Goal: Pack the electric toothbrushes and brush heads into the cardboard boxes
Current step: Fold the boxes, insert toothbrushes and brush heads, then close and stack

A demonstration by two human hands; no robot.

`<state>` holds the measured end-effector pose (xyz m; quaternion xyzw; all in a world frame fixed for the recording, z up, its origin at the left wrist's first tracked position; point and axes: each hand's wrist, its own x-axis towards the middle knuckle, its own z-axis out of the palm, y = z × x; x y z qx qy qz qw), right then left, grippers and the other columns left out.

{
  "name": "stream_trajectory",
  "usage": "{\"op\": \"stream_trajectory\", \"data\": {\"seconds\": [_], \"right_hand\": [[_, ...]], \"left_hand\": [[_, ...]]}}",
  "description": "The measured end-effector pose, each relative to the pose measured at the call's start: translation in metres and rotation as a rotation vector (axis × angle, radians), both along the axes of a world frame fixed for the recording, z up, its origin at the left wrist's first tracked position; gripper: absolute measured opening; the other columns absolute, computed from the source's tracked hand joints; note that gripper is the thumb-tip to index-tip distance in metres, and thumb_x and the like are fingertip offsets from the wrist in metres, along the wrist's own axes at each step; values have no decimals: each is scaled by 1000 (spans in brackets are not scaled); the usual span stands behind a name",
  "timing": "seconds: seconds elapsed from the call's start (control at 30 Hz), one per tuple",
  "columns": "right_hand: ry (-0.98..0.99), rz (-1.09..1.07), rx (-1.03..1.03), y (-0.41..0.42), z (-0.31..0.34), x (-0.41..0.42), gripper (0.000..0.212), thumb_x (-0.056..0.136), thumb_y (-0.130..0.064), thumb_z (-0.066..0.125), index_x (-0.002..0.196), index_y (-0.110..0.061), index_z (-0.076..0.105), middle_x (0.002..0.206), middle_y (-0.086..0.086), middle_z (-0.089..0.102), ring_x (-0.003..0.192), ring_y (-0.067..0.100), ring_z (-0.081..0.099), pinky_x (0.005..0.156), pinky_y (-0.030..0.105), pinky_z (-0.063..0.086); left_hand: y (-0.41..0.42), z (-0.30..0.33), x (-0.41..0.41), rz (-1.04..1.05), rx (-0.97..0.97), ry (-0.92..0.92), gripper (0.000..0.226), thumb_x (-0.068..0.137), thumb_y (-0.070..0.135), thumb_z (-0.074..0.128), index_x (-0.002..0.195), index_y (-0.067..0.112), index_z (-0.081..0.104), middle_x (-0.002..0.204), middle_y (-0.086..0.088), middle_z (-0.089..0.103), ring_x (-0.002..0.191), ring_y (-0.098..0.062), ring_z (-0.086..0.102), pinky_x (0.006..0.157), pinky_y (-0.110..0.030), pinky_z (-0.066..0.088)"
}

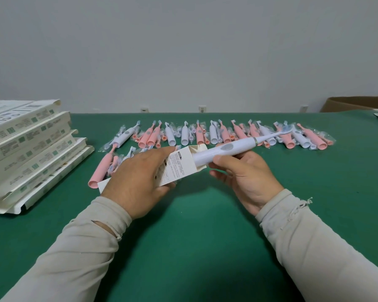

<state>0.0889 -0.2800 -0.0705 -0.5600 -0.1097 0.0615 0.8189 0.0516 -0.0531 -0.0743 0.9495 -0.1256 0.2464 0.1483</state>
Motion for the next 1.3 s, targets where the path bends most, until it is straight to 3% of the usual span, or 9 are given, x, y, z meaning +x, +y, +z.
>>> {"op": "stream_trajectory", "data": {"seconds": [0.2,0.33,0.43,0.6,0.8,0.97,1.03,1.17,1.3], "right_hand": [[-74,87,-325,2,-3,-2,21,83,1,73,99,-12,73,89,-5,76,75,4,66,62,17,48],[101,-37,2,-1,2,5,13,88,-13,71,98,-9,65,74,0,70,56,10,60,49,21,48],[5,-165,-24,-4,2,7,11,96,-16,66,100,-6,63,72,0,72,61,10,65,54,21,52],[-258,-111,-479,9,-9,4,6,90,-25,74,92,-22,69,82,-11,75,73,3,67,64,17,48],[-129,-313,-109,-1,-3,8,7,93,-8,69,97,-10,64,75,3,74,63,11,68,59,22,53],[-407,-248,-538,17,-16,-2,16,88,-27,76,101,-33,67,90,-15,70,70,-5,58,69,9,46],[-364,-208,-493,15,-16,-2,24,90,-30,73,111,-35,62,97,-14,65,65,-3,52,67,11,47],[-294,-291,-387,6,-9,2,18,92,-10,67,95,-28,66,85,-1,65,73,12,57,67,17,48],[-411,-279,-522,11,-9,-5,17,91,-12,66,88,-28,71,87,-10,67,71,-5,56,67,8,43]], "left_hand": [[1,-1,1,10,50,2,69,80,36,78,141,36,44,120,9,64,105,-19,59,86,-39,50],[3,1,2,64,66,-27,63,82,48,74,137,40,45,113,13,63,96,-17,56,78,-39,48],[4,0,3,75,63,-25,66,82,48,74,140,37,43,118,10,63,102,-20,56,82,-41,49],[1,-2,2,43,60,3,65,82,46,74,139,38,44,119,10,64,102,-19,58,82,-40,49],[0,0,2,66,59,-39,65,82,55,72,139,36,46,119,8,65,103,-22,58,81,-40,47],[1,-2,2,70,80,-29,67,82,49,73,140,35,44,119,7,65,103,-23,59,82,-42,49],[3,-2,3,78,65,-21,69,81,46,74,141,35,43,121,7,64,105,-23,58,84,-42,49],[4,-2,4,84,53,-29,72,81,44,76,142,36,40,124,8,63,108,-21,57,85,-41,49],[3,-2,3,78,53,-26,71,82,46,75,143,35,41,124,8,63,109,-21,57,86,-42,49]]}}
